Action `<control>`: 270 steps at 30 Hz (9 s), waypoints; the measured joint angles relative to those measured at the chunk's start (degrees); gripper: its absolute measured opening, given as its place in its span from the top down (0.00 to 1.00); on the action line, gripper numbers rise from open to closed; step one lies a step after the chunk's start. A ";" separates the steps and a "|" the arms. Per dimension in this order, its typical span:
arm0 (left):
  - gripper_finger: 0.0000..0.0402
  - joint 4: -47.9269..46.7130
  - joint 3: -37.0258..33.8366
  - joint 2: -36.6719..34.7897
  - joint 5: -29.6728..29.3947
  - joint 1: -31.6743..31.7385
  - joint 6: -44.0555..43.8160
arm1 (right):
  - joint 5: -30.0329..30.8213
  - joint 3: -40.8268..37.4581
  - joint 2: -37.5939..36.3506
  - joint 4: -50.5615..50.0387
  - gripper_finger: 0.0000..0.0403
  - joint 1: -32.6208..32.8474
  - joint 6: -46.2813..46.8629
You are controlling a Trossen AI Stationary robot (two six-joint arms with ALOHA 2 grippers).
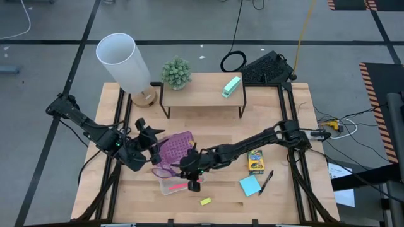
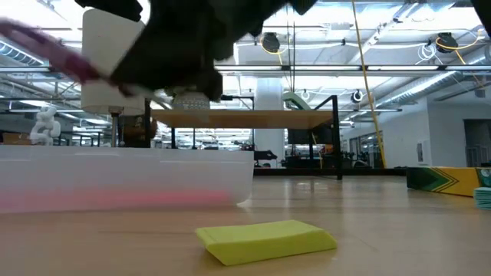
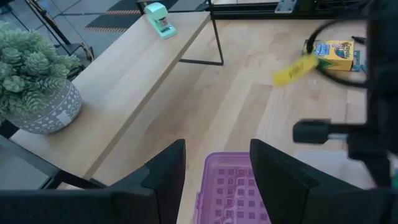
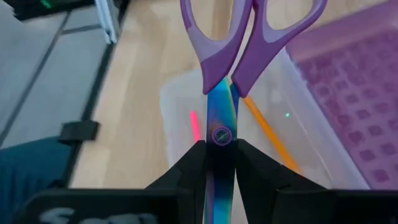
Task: Pack school essentials
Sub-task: Put the purple scissors into the transparent box, then put the black pen into the transparent box
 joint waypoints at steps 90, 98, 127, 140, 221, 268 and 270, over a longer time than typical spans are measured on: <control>0.54 35.35 -0.04 17.92 29.16 14.39 27.50 | 22.73 -57.43 -52.50 -12.11 0.51 17.59 12.41; 0.54 34.35 -0.04 20.18 33.39 18.17 27.42 | 15.08 -57.46 -56.07 -17.52 0.51 17.59 18.32; 0.54 41.17 -0.02 24.83 33.20 18.59 32.27 | 1.72 -60.40 -54.24 -23.21 0.51 32.61 21.12; 0.54 42.29 -0.02 24.84 33.24 18.99 32.32 | 1.26 -61.52 -45.47 -16.41 0.59 32.56 8.67; 0.54 63.09 -0.02 25.20 34.83 17.27 36.65 | 25.41 -68.87 -66.84 56.39 0.94 12.23 -42.20; 0.22 78.15 25.20 49.65 8.86 22.05 51.88 | 30.25 -75.52 -57.33 84.79 0.94 -4.33 -23.25; 0.25 77.87 25.20 49.75 7.79 22.66 51.02 | 30.23 -75.52 -57.33 84.70 0.94 -4.31 -23.27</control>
